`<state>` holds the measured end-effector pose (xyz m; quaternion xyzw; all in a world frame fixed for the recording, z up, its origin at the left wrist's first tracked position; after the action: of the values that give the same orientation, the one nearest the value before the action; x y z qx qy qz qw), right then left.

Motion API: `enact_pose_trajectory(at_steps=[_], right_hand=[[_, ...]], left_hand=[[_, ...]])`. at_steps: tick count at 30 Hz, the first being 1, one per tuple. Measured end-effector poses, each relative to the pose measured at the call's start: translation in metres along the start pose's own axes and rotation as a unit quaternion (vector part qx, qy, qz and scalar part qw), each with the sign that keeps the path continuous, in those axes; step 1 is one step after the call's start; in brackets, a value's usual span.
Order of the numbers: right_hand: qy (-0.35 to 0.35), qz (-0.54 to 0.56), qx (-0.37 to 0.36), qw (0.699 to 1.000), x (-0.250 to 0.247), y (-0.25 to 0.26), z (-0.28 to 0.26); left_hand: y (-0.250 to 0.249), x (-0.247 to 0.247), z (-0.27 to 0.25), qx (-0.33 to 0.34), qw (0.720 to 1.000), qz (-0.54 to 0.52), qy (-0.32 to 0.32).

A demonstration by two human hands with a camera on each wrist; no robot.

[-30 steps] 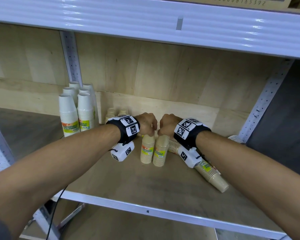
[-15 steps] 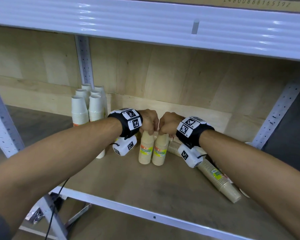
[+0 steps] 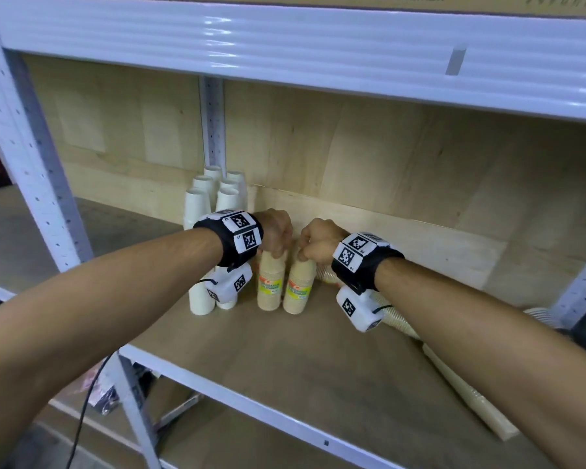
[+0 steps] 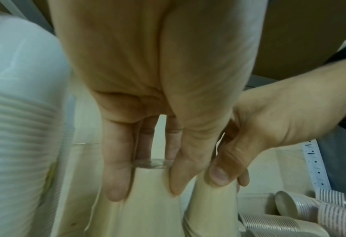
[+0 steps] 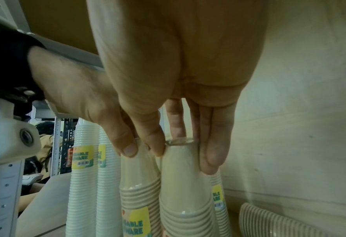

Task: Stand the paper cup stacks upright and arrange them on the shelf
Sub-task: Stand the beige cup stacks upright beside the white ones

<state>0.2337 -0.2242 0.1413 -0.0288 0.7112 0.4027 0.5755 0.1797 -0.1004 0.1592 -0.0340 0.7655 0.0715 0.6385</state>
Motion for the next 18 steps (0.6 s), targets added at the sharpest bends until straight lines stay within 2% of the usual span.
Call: enact_pose_trajectory(at_steps=[9,18], right_hand=[[0.024,0.013,-0.019,0.999,0.018,0.011,0.016],[0.007,0.028,-0.037,0.999,0.021,0.007,0.022]], left_hand=[[0.014,0.015,-0.001,-0.021,0.999,-0.001,-0.032],[0.020,0.020,0.003,-0.001,0.999,-0.011,-0.033]])
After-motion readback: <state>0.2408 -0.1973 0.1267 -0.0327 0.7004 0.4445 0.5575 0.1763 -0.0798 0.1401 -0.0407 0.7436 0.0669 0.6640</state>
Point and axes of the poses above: each hand's wrist, its own z-axis towards the middle knuckle, its own x-axis out of the palm, y = z × x, the point moved 1 cm from there along z, towards the middle knuckle, and after that the axes turned 14 degrees about z, right-handed, at the moved point
